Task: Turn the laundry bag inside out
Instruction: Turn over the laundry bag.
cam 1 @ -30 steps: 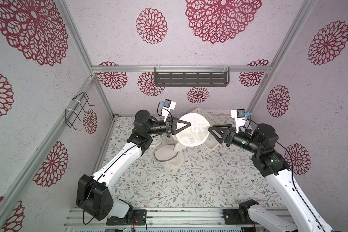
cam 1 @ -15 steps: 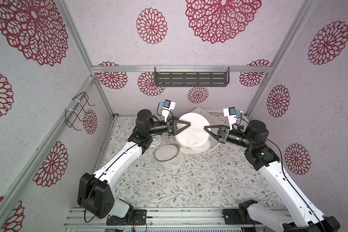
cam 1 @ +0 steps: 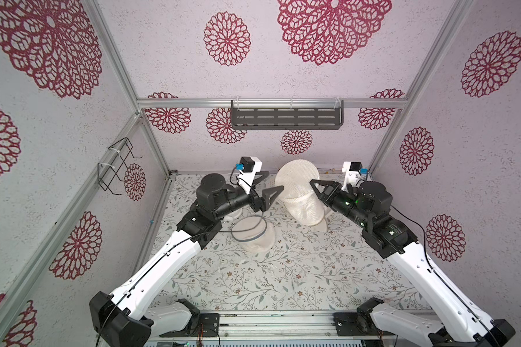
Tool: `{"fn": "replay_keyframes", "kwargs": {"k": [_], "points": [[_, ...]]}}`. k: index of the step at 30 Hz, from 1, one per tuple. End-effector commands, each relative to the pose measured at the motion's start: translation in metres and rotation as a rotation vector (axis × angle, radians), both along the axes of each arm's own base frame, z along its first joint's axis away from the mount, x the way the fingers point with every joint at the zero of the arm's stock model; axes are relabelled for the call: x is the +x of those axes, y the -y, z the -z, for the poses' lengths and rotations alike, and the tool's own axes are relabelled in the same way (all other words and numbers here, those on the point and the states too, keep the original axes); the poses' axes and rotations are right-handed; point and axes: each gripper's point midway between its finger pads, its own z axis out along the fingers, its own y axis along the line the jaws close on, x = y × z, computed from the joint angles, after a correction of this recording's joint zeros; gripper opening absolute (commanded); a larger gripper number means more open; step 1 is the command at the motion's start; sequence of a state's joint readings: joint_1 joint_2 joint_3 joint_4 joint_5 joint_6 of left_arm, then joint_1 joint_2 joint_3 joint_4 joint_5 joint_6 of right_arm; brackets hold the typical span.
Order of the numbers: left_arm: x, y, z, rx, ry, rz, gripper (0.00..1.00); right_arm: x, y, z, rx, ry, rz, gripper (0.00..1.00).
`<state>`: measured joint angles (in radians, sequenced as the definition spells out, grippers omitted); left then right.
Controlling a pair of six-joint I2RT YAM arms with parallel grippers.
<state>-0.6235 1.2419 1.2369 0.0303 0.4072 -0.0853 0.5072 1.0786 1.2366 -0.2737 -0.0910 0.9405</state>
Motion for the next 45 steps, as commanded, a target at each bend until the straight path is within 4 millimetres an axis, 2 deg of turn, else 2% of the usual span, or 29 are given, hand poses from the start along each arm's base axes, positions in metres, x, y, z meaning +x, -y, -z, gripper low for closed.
{"fn": "replay_keyframes", "kwargs": {"k": [1, 7, 12, 15, 17, 19, 22, 25, 28, 31, 34, 36, 38, 40, 42, 45], "points": [[-0.005, 0.018, 0.014, 0.176, 0.207, 0.019, 0.8, 0.005, 0.011, -0.036, 0.111, 0.025, 0.145, 0.0], [0.019, 0.022, 0.013, 0.299, 0.335, -0.133, 0.82, 0.001, -0.009, -0.051, 0.176, -0.003, 0.154, 0.0], [0.028, 0.029, 0.02, 0.444, 0.475, -0.193, 0.77, -0.003, -0.023, -0.057, 0.257, -0.032, 0.143, 0.0], [0.04, 0.025, 0.02, 0.527, 0.546, -0.301, 0.63, -0.006, -0.032, -0.057, 0.291, -0.057, 0.132, 0.0], [0.044, 0.021, 0.014, 0.54, 0.592, -0.355, 0.48, -0.006, -0.034, -0.057, 0.29, -0.068, 0.138, 0.0], [0.042, 0.021, 0.013, 0.555, 0.617, -0.355, 0.34, -0.006, -0.033, -0.057, 0.282, -0.068, 0.144, 0.0], [0.04, 0.021, 0.017, 0.557, 0.618, -0.338, 0.18, -0.006, -0.029, -0.057, 0.224, -0.043, 0.161, 0.01], [0.037, 0.022, 0.018, 0.532, 0.594, -0.32, 0.0, -0.008, -0.021, -0.058, 0.127, 0.016, 0.174, 0.19], [0.036, 0.021, 0.017, 0.475, 0.548, -0.297, 0.0, -0.014, -0.008, -0.061, 0.022, 0.088, 0.172, 0.4], [0.038, 0.01, 0.008, 0.351, 0.455, -0.273, 0.0, -0.023, 0.009, -0.063, -0.113, 0.164, 0.164, 0.54], [0.04, -0.003, -0.005, 0.202, 0.374, -0.228, 0.0, -0.034, 0.028, -0.061, -0.251, 0.252, 0.165, 0.62], [0.037, -0.008, -0.014, 0.109, 0.336, -0.178, 0.0, -0.041, 0.036, -0.048, -0.377, 0.309, 0.15, 0.64], [0.033, -0.012, -0.021, 0.015, 0.293, -0.119, 0.0, -0.047, 0.034, -0.028, -0.476, 0.38, 0.077, 0.66], [0.028, -0.016, -0.03, -0.076, 0.264, -0.057, 0.0, -0.054, 0.024, -0.005, -0.5, 0.435, -0.054, 0.68], [0.024, -0.018, -0.037, -0.146, 0.242, -0.002, 0.0, -0.054, 0.02, 0.013, -0.457, 0.425, -0.145, 0.68], [0.016, -0.017, -0.044, -0.207, 0.216, 0.068, 0.0, -0.056, 0.005, 0.022, -0.318, 0.398, -0.299, 0.7]]}}
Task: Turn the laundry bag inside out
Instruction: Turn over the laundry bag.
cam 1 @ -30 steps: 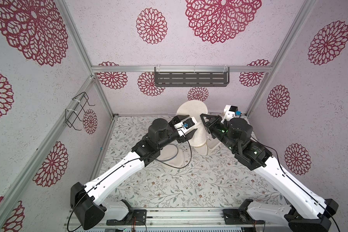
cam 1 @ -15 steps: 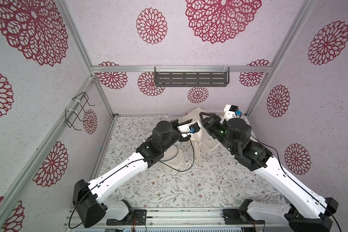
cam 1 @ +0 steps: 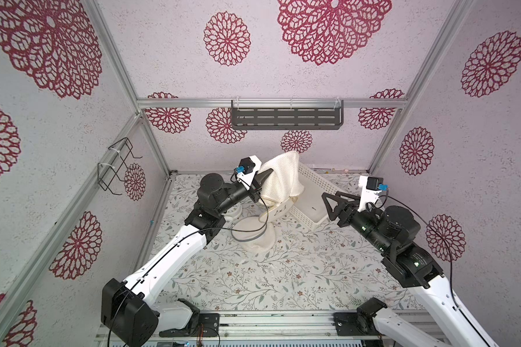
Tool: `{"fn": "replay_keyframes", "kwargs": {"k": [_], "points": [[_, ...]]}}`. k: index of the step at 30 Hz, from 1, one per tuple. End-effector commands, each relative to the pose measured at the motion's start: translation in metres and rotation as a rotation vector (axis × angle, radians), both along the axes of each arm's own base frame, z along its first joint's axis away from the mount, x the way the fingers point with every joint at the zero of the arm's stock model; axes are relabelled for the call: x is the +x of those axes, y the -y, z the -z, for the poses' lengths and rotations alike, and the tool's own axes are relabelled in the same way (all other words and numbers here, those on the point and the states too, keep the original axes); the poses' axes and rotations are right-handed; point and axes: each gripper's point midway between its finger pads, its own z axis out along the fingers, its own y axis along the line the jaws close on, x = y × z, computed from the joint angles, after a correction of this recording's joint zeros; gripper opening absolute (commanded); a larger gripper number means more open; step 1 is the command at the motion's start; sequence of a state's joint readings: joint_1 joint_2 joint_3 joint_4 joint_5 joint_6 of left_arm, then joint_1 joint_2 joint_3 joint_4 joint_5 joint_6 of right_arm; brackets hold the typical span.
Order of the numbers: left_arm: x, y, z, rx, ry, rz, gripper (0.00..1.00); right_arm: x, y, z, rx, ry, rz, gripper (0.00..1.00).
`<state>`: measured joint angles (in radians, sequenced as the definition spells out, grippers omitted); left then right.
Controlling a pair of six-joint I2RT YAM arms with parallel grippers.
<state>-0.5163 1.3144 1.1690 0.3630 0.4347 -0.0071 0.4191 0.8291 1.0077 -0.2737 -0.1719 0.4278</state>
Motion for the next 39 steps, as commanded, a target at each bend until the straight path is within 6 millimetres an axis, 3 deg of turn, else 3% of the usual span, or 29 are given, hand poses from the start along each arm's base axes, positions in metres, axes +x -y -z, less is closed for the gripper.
{"fn": "replay_keyframes", "kwargs": {"k": [1, 7, 10, 15, 20, 28, 31, 33, 39], "points": [[-0.027, 0.004, -0.03, -0.14, -0.012, 0.181, 0.0, -0.014, -0.041, -0.006, 0.074, 0.026, -0.323, 0.7], [-0.027, 0.009, -0.032, -0.172, -0.053, 0.219, 0.0, -0.021, -0.067, -0.005, 0.173, -0.029, -0.522, 0.74], [-0.026, 0.01, -0.033, -0.181, -0.062, 0.226, 0.0, -0.02, -0.07, -0.006, 0.224, -0.041, -0.542, 0.73], [-0.024, 0.009, -0.028, -0.183, -0.076, 0.215, 0.0, -0.024, -0.07, -0.024, 0.286, 0.007, -0.57, 0.69], [-0.02, 0.01, -0.023, -0.179, -0.09, 0.211, 0.0, -0.025, -0.07, -0.029, 0.319, -0.001, -0.575, 0.57], [-0.013, 0.007, -0.013, -0.18, -0.105, 0.169, 0.0, -0.014, -0.071, -0.029, 0.372, -0.046, -0.554, 0.24], [0.002, -0.004, 0.001, -0.206, -0.159, 0.084, 0.27, -0.007, -0.067, -0.028, 0.381, -0.076, -0.504, 0.12], [0.008, -0.014, 0.013, -0.218, -0.194, 0.038, 0.36, -0.004, -0.064, -0.027, 0.385, -0.086, -0.471, 0.0], [0.017, -0.04, 0.055, -0.2, -0.297, -0.106, 0.73, 0.002, -0.056, -0.035, 0.388, -0.093, -0.392, 0.0]]}}
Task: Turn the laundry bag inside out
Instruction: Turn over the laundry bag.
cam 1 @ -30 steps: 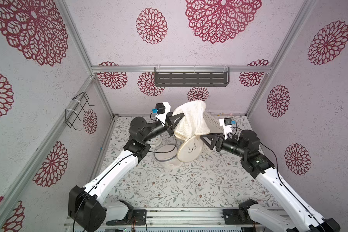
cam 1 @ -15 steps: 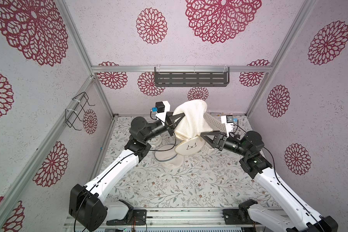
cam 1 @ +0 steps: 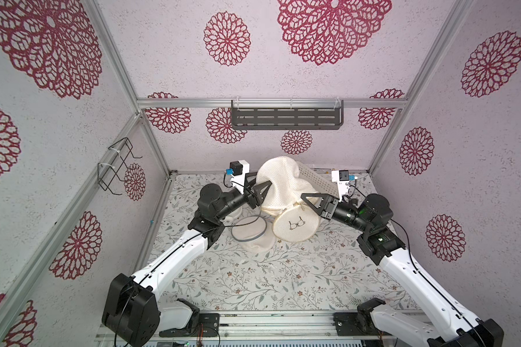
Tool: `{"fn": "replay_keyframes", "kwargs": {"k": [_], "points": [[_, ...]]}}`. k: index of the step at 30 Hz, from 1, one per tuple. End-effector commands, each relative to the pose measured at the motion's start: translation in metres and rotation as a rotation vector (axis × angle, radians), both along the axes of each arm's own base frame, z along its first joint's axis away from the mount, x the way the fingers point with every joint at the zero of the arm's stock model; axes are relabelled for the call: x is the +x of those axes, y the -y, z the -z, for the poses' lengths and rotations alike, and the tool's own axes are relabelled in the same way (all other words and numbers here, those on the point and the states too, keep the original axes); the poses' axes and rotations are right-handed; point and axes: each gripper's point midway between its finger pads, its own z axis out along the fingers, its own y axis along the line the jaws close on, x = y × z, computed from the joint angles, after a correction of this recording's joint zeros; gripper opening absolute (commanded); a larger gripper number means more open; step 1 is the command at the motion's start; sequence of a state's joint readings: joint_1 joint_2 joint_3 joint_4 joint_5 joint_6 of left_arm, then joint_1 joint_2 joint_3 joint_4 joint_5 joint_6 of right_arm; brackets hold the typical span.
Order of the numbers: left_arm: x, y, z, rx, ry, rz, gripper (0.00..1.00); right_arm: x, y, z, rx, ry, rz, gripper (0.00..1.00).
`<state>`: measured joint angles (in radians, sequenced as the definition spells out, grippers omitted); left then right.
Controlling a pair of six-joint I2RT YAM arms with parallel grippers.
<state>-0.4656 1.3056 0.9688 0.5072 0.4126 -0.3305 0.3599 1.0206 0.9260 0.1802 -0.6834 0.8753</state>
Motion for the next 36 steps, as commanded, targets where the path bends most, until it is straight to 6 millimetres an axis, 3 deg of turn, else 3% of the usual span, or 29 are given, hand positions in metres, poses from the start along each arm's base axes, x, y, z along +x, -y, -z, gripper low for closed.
{"fn": "replay_keyframes", "kwargs": {"k": [1, 4, 8, 11, 15, 19, 24, 29, 36], "points": [[0.003, -0.027, 0.004, 0.004, -0.03, -0.132, 0.79, 0.001, 0.012, -0.032, 0.01, 0.059, 0.08, 0.0], [0.007, -0.049, 0.025, 0.044, -0.086, -0.24, 0.91, 0.008, 0.021, -0.033, -0.037, 0.036, 0.158, 0.0], [0.001, -0.061, 0.028, 0.095, -0.065, -0.298, 0.93, 0.016, 0.028, -0.03, -0.062, 0.003, 0.217, 0.0], [-0.015, -0.042, 0.012, 0.149, 0.04, -0.198, 0.88, 0.019, 0.022, -0.025, -0.061, -0.019, 0.186, 0.0], [-0.052, 0.009, -0.011, 0.207, 0.19, 0.065, 0.84, 0.018, 0.012, -0.025, -0.05, -0.016, 0.136, 0.0], [-0.069, 0.044, -0.009, 0.239, 0.21, 0.228, 0.84, 0.011, -0.001, -0.029, -0.046, 0.017, 0.069, 0.0], [-0.063, 0.056, 0.001, 0.246, 0.176, 0.272, 0.78, 0.004, -0.015, -0.024, -0.071, 0.047, -0.001, 0.0], [-0.069, 0.063, 0.017, 0.255, 0.122, 0.349, 0.71, 0.001, -0.019, -0.031, -0.053, 0.078, -0.013, 0.0], [-0.072, 0.067, 0.026, 0.251, 0.084, 0.389, 0.53, 0.0, -0.024, -0.039, -0.033, 0.111, -0.021, 0.0]]}}
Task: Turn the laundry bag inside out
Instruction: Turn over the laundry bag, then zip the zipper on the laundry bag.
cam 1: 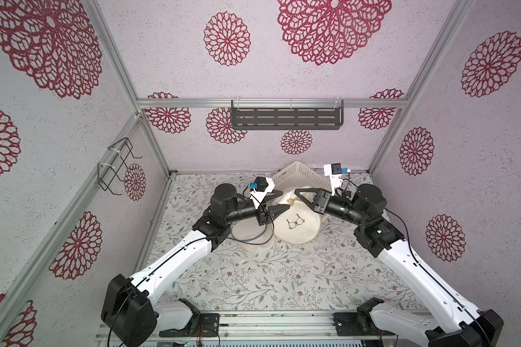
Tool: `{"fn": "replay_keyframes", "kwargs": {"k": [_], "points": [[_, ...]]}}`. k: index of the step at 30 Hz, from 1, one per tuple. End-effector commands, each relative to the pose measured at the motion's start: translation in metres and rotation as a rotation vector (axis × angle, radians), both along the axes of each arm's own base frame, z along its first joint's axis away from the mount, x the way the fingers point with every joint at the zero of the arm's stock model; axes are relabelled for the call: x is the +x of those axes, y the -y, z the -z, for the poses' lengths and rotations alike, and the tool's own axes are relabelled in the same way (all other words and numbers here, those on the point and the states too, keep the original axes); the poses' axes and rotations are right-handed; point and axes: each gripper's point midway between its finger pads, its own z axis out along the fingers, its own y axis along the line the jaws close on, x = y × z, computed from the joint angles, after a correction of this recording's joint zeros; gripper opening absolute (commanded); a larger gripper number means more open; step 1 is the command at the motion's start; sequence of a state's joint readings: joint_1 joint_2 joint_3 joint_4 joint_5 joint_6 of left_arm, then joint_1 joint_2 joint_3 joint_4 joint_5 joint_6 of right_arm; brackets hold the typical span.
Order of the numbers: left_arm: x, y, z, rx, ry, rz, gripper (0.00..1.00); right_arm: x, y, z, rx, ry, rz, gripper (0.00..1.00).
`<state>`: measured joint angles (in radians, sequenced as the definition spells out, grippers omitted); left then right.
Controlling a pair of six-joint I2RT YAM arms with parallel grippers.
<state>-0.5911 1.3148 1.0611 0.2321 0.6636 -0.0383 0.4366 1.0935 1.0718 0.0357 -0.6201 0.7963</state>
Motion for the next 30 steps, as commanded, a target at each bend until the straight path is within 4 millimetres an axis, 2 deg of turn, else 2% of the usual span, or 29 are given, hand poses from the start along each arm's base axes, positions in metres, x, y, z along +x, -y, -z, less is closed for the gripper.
{"fn": "replay_keyframes", "kwargs": {"k": [1, 5, 10, 11, 14, 17, 18, 19, 21, 23, 25, 30], "points": [[-0.003, 0.003, 0.004, 0.003, -0.022, 0.032, 0.48, -0.006, -0.003, -0.027, 0.032, 0.112, -0.016, 0.0], [-0.002, 0.004, -0.001, -0.004, -0.017, 0.034, 0.31, -0.006, -0.005, -0.025, 0.021, 0.121, -0.005, 0.0], [-0.005, 0.003, -0.004, -0.009, -0.014, 0.043, 0.03, -0.002, -0.001, -0.023, 0.005, 0.125, 0.037, 0.0], [-0.006, 0.003, -0.004, -0.01, -0.016, 0.043, 0.0, -0.001, 0.001, -0.023, -0.002, 0.127, 0.057, 0.0], [-0.006, 0.0, -0.008, -0.02, -0.023, 0.025, 0.0, 0.009, 0.014, -0.02, -0.039, 0.119, 0.159, 0.0], [0.0, -0.005, -0.012, -0.044, -0.068, -0.029, 0.0, 0.026, 0.043, -0.004, -0.138, 0.085, 0.361, 0.48], [0.007, -0.008, -0.011, -0.048, -0.107, -0.078, 0.0, 0.03, 0.057, 0.001, -0.177, 0.075, 0.444, 0.57], [0.014, -0.011, -0.008, -0.044, -0.154, -0.122, 0.0, 0.031, 0.067, 0.005, -0.217, 0.075, 0.498, 0.6], [0.023, -0.016, -0.001, -0.022, -0.239, -0.198, 0.0, 0.029, 0.079, 0.014, -0.313, 0.099, 0.571, 0.62], [0.027, -0.019, 0.004, 0.004, -0.288, -0.244, 0.0, 0.022, 0.075, 0.019, -0.388, 0.159, 0.572, 0.63], [0.028, -0.021, 0.009, 0.03, -0.311, -0.288, 0.0, 0.013, 0.061, 0.023, -0.462, 0.241, 0.551, 0.62], [0.027, -0.021, 0.008, 0.054, -0.329, -0.321, 0.0, -0.016, 0.008, 0.03, -0.647, 0.562, 0.448, 0.56]]}}
